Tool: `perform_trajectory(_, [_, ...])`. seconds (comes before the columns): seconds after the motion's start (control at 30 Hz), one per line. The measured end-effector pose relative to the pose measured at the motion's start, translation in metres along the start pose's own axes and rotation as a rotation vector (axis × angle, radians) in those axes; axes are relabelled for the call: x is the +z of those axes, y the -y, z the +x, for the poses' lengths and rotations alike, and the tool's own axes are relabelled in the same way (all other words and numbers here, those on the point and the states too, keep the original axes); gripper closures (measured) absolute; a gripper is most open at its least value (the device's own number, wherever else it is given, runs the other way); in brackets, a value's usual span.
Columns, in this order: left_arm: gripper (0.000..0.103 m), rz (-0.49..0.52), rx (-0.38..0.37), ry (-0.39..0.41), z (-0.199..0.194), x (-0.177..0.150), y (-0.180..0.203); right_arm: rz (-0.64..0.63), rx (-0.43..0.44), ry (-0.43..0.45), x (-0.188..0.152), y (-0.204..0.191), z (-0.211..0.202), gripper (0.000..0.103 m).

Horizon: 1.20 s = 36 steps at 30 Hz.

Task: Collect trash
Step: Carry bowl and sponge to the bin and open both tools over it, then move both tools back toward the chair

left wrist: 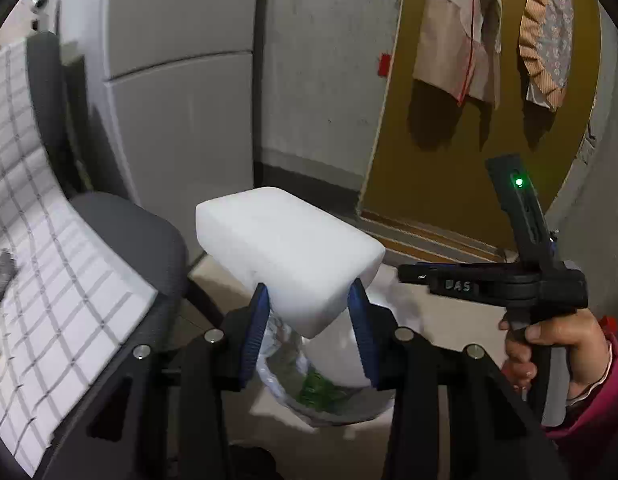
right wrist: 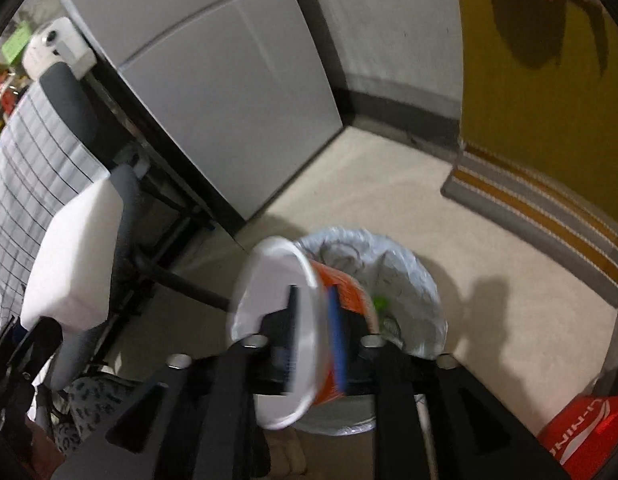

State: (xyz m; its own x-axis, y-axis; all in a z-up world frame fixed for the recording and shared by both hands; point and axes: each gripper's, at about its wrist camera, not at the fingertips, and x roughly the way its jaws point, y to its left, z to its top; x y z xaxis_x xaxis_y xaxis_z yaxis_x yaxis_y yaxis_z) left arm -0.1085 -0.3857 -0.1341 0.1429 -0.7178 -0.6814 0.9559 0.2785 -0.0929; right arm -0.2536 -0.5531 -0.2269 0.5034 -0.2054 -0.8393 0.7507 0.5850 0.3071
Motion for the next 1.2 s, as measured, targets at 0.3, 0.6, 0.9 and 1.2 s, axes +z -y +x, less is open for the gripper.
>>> perform_trajectory(0.3, [0.03,0.058,-0.026,-0.074,0.037,-0.001,0.018,0.038,-0.025,0.111,0.016,0.018,-0.024,0.052])
perform_trajectory(0.6, [0.029,-0.041,0.078,-0.043,0.007,-0.005,-0.023,-0.038,0.011,0.15,0.021,-0.012,-0.041,0.053])
perform_trajectory(0.9, [0.025,-0.219,0.314,0.028,-0.079,-0.05,-0.093,-0.246,0.129,0.18,0.015,-0.099,-0.054,0.052])
perform_trajectory(1.2, [0.023,-0.444,0.532,0.058,-0.162,-0.115,-0.169,-0.497,0.337,0.088,-0.013,-0.225,-0.035,0.052])
